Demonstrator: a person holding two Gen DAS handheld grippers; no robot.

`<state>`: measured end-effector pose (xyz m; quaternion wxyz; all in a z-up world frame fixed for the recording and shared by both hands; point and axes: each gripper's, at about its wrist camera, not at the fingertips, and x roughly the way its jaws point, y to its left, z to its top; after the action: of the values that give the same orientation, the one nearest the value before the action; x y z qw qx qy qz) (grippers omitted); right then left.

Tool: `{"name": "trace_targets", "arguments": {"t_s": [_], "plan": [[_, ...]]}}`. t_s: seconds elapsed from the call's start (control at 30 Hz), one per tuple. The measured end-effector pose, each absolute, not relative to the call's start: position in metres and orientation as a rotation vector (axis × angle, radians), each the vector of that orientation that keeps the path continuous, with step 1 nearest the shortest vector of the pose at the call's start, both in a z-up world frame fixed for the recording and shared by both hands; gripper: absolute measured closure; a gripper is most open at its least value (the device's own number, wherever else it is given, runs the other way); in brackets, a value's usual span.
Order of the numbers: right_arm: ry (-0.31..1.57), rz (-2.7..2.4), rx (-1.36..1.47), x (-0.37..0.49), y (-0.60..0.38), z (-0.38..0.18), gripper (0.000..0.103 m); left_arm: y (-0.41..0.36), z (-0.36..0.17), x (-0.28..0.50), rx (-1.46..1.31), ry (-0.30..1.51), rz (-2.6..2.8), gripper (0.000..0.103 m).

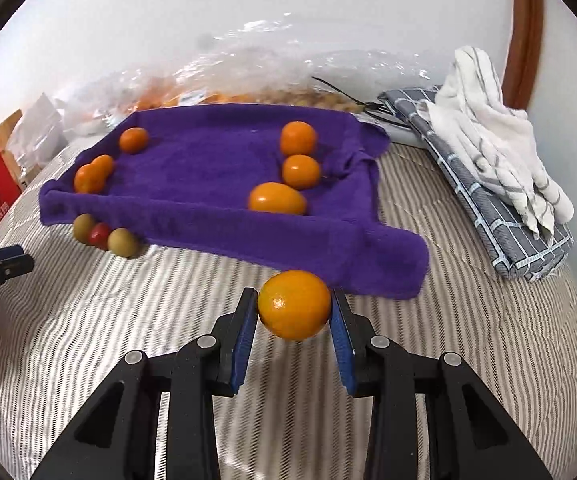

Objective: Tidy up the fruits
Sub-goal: 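Grasp a yellow-green round fruit with the left tool while the right tool holds its orange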

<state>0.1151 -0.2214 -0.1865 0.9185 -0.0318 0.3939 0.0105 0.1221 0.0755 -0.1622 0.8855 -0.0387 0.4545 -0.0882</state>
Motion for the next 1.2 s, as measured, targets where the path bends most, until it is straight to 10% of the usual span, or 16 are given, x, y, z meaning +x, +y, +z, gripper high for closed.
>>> {"name": "trace_targets", "arguments": {"t_s": [1.2], "plan": [[0.801, 0.041, 0.084, 0.118, -0.244, -0.198, 0.067, 0.029, -0.175, 0.168, -0.25, 0.877, -0.252, 0.077]]}}
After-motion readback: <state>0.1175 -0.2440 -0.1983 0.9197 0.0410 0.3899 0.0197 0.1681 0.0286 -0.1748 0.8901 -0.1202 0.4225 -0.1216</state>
